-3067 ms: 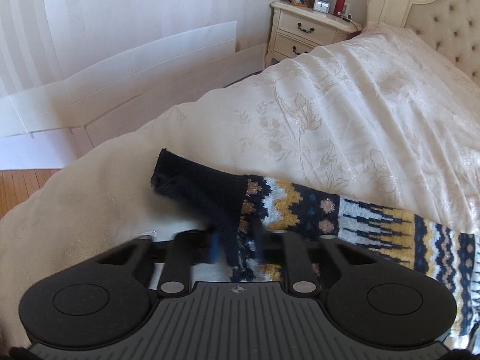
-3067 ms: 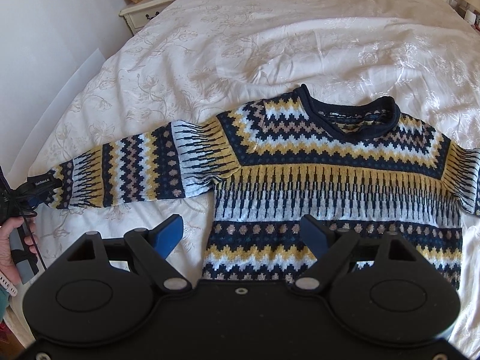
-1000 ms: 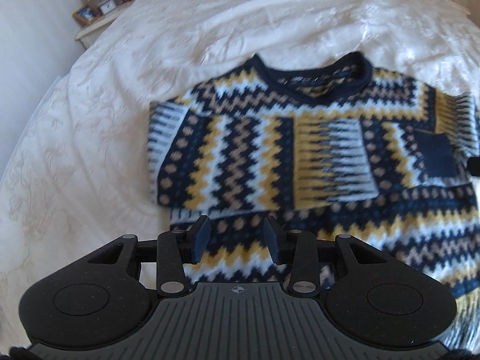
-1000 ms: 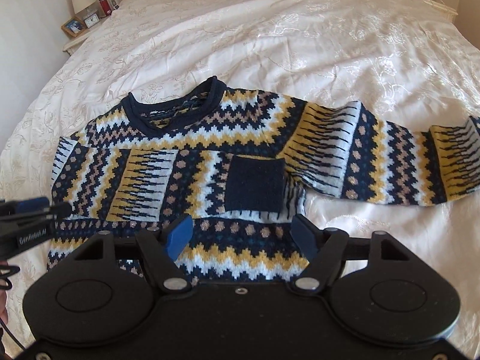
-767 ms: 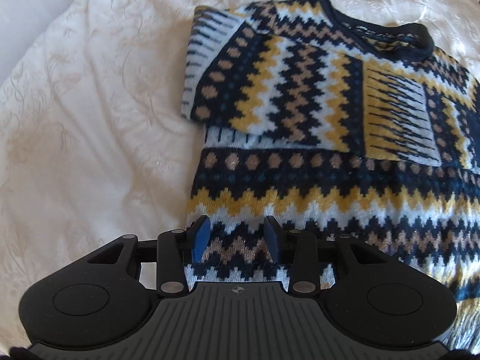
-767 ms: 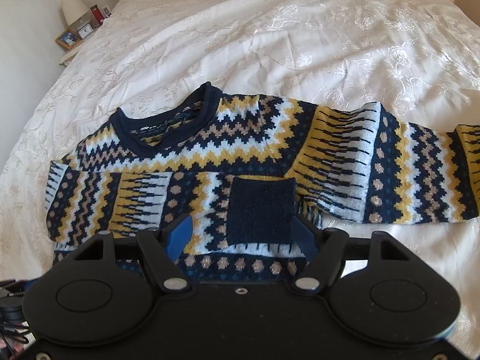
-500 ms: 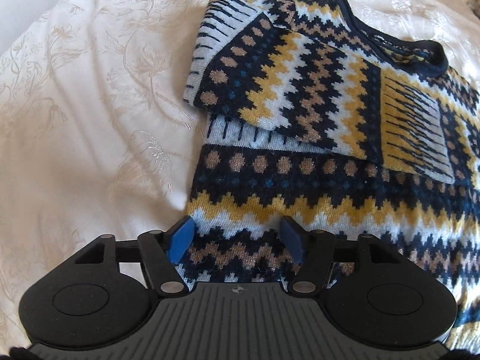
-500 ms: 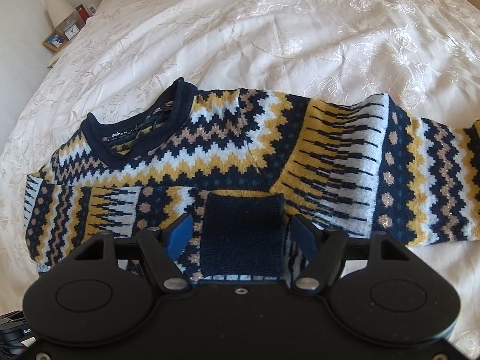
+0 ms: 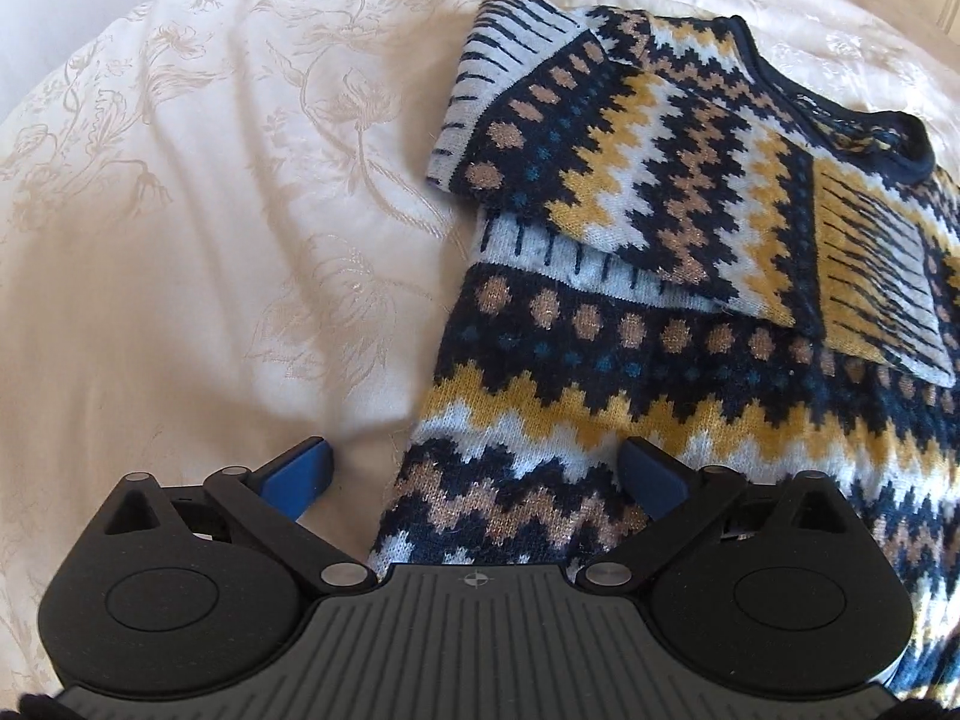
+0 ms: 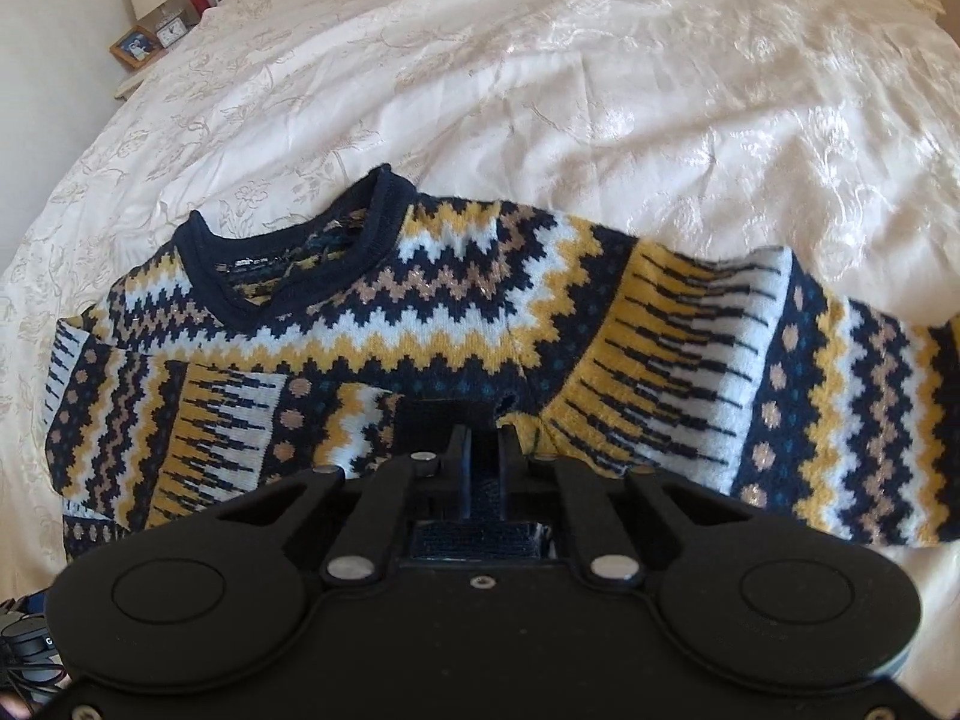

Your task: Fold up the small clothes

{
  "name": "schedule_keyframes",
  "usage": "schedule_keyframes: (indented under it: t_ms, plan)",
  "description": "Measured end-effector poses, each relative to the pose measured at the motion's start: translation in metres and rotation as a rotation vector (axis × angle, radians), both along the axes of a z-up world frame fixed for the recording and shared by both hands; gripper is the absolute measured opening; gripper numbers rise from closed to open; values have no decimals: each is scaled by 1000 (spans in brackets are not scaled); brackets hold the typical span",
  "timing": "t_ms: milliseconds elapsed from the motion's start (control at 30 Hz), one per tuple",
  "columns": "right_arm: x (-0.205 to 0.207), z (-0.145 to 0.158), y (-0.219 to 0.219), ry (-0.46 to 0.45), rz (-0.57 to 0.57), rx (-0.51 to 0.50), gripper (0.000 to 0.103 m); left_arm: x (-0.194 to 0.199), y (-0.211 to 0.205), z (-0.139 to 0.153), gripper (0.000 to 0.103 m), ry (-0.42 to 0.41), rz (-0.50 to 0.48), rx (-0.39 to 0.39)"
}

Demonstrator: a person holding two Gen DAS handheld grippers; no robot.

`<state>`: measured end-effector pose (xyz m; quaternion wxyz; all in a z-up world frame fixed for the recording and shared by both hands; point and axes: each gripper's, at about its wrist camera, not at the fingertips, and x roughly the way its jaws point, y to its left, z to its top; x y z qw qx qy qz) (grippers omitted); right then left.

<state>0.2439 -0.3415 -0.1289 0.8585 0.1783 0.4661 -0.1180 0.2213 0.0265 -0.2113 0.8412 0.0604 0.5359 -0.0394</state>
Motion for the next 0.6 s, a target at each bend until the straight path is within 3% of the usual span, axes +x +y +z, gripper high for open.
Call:
schedule_keyframes:
  t_ms: [167,367,467,533,600]
  plan:
    - [13,25,-13,-28,-22,-73,13,-10,-1,5,103,-27,13,6]
    - [30,-17,-33,126,-54,-92,14,-11,-3,4,103,-34,9,-8]
    - [28,-31,-35,160,-69,-97,26,-4,2,4,103,-14,5,-15]
    - [20,-29,-38,151,-98,-77,49,-2,5,7,103,0,7,-18]
    - [8,-20,-42,111,-132,-62,64,-2,6,10,103,13,10,-18]
